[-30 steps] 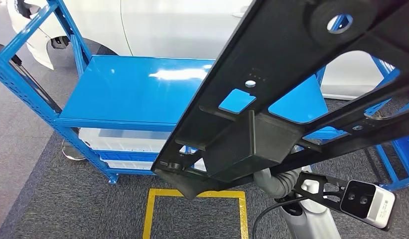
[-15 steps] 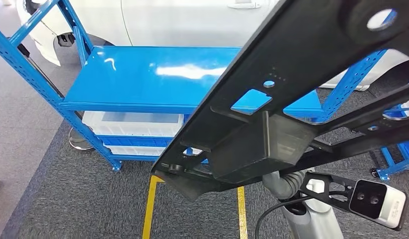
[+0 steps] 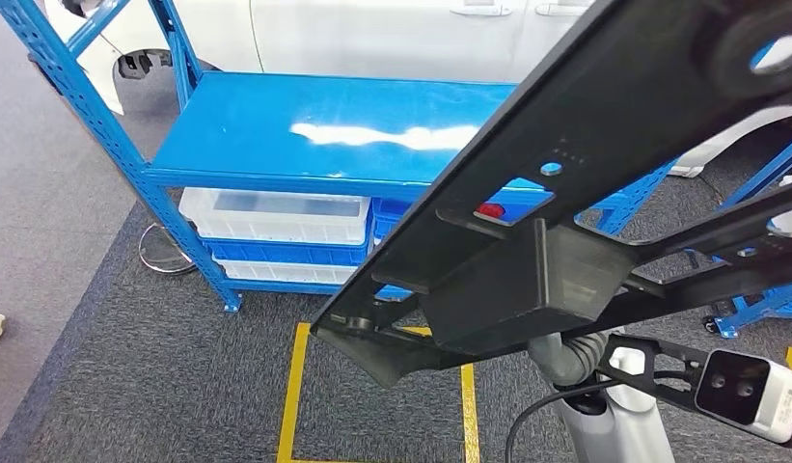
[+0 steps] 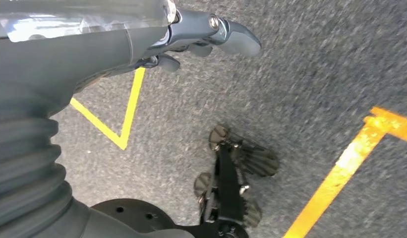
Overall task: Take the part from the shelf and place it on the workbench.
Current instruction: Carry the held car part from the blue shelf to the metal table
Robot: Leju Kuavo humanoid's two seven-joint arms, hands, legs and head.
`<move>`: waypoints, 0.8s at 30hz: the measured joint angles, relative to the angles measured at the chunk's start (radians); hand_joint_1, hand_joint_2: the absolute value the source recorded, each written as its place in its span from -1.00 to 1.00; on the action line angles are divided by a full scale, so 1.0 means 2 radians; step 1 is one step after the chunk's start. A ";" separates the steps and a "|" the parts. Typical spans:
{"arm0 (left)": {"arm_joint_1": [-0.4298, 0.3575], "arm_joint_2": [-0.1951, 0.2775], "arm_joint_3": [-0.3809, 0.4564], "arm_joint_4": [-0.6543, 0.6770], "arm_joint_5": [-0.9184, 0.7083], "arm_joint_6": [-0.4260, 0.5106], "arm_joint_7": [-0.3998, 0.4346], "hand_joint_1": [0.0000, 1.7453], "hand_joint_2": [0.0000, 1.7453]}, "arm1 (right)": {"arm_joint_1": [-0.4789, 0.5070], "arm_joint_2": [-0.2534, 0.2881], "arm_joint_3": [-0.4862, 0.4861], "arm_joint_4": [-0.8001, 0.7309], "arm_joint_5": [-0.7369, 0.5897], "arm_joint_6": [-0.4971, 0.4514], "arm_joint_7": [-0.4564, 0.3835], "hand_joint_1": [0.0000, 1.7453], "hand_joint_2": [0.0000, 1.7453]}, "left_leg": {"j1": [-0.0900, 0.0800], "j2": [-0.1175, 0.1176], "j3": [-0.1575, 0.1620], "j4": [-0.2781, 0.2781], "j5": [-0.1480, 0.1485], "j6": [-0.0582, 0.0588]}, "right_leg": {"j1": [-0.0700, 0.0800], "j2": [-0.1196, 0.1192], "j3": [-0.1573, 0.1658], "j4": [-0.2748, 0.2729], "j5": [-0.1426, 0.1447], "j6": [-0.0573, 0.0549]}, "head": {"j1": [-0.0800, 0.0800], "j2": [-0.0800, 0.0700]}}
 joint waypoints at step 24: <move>0.006 0.013 0.006 0.000 -0.021 0.069 0.026 -1.00 1.00 | 0.037 -0.018 -0.100 -0.022 0.007 0.022 0.000 1.00 1.00 | 0.008 -0.019 -0.006 0.009 -0.001 -0.009 | 0.002 0.037 0.045 -0.112 0.043 -0.004 | -0.001 0.000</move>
